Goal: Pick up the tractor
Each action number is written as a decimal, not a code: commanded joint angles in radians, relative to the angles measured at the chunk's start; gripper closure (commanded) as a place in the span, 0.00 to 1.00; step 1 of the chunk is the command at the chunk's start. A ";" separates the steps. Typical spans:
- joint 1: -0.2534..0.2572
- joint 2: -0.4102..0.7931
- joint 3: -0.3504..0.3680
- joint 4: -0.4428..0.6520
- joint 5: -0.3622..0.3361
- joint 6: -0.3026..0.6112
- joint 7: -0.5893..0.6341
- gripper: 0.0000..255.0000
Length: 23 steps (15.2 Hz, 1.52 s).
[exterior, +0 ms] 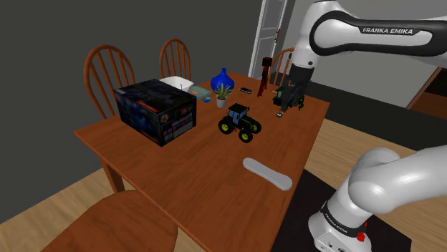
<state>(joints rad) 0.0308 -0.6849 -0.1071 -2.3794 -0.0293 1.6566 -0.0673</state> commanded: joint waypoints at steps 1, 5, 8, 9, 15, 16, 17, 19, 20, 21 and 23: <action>0.012 0.044 -0.022 -0.016 -0.016 0.084 -0.062 0.00; 0.035 0.144 -0.067 -0.032 -0.037 0.244 -0.182 0.00; 0.056 0.232 -0.100 -0.027 -0.040 0.360 -0.274 0.00; 0.063 0.264 -0.111 -0.022 -0.038 0.398 -0.305 0.00; 0.111 0.470 -0.165 0.041 0.008 0.602 -0.505 0.00; 0.119 0.506 -0.172 0.057 0.022 0.632 -0.541 0.00; 0.122 0.527 -0.175 0.067 0.032 0.649 -0.563 0.00; 0.123 0.541 -0.176 0.052 0.037 0.676 -0.567 0.00; 0.123 0.548 -0.177 0.045 0.040 0.690 -0.570 0.00; 0.123 0.555 -0.178 0.038 0.043 0.704 -0.572 0.00; 0.124 0.570 -0.180 0.025 0.049 0.732 -0.578 0.00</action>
<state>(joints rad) 0.1534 -0.1250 -0.2869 -2.3506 0.0157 2.3742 -0.6435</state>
